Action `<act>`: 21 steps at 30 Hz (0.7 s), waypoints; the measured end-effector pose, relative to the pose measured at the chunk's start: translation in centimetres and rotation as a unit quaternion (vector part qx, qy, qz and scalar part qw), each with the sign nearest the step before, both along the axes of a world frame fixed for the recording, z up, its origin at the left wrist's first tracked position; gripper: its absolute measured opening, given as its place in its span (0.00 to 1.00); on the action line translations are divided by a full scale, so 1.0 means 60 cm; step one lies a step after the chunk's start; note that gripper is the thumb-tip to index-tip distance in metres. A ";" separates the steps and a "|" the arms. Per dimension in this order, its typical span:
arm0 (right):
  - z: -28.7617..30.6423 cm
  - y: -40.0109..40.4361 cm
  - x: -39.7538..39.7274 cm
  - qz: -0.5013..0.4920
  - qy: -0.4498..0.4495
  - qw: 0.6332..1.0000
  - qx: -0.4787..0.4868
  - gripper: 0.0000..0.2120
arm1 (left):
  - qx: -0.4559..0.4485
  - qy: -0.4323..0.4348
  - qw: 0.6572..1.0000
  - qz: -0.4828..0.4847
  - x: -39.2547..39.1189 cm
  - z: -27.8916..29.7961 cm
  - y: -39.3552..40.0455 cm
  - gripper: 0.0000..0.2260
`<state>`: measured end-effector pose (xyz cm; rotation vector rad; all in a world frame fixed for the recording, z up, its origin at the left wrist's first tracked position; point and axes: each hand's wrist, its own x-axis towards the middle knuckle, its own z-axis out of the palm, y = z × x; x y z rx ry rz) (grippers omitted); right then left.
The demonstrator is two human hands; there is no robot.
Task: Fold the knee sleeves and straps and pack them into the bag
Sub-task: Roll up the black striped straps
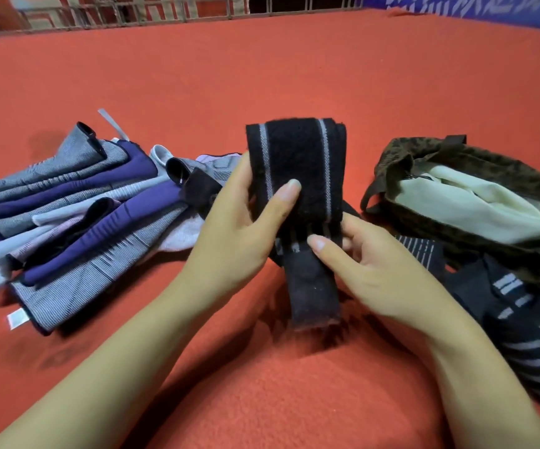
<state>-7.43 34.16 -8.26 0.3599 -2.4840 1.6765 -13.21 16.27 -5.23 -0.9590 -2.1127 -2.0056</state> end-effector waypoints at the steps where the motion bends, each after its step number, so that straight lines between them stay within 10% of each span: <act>1: 0.001 -0.003 0.001 0.004 -0.011 0.999 -0.033 0.11 | -0.010 0.023 1.000 0.019 -0.001 -0.001 0.000 0.12; 6: 0.008 0.004 0.000 -0.020 -0.059 0.988 -0.141 0.40 | -0.048 0.107 0.990 0.081 -0.005 -0.013 0.002 0.12; 21: 0.035 0.013 0.002 -0.038 -0.094 0.932 -0.349 0.14 | -0.114 0.021 0.990 -0.080 0.007 -0.013 0.000 0.17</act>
